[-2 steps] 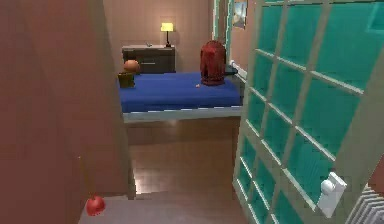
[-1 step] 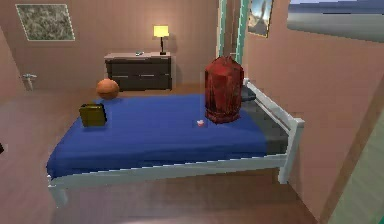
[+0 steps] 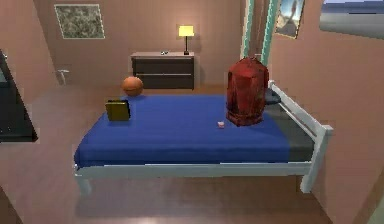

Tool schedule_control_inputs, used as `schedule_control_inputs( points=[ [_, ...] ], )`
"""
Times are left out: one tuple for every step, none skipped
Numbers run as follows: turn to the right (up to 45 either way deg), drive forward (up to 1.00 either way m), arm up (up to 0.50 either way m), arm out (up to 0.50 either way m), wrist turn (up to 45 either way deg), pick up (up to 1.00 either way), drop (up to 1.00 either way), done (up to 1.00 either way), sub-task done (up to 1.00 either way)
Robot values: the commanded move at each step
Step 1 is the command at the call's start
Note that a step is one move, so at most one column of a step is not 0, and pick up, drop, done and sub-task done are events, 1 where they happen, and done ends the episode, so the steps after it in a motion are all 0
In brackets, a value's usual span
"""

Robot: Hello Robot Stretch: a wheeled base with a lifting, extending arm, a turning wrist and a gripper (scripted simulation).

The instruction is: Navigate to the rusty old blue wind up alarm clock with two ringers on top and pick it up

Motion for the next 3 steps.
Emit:
schedule_control_inputs(
  points=[
    [0.0,0.6,0.0,0.0,0.0,0.0,0.0,0.0,0.0],
    [-45.0,0.0,0.0,0.0,0.0,0.0,0.0,0.0,0.0],
    [-21.0,0.0,0.0,0.0,0.0,0.0,0.0,0.0,0.0]
  ],
)
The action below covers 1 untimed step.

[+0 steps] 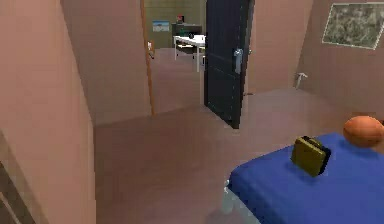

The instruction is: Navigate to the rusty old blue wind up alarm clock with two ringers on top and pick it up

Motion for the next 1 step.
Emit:
schedule_control_inputs(
  points=[
    [0.0,0.35,0.0,0.0,0.0,0.0,0.0,0.0,0.0]
  ],
)
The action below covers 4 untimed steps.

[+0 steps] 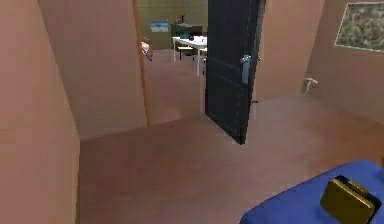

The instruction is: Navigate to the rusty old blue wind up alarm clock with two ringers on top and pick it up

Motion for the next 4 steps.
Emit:
schedule_control_inputs(
  points=[
    [-6.0,0.0,0.0,0.0,0.0,0.0,0.0,0.0,0.0],
    [0.0,1.0,0.0,0.0,0.0,0.0,0.0,0.0,0.0],
    [0.0,1.0,0.0,0.0,0.0,0.0,0.0,0.0,0.0],
    [-3.0,0.0,0.0,0.0,0.0,0.0,0.0,0.0,0.0]
  ],
)
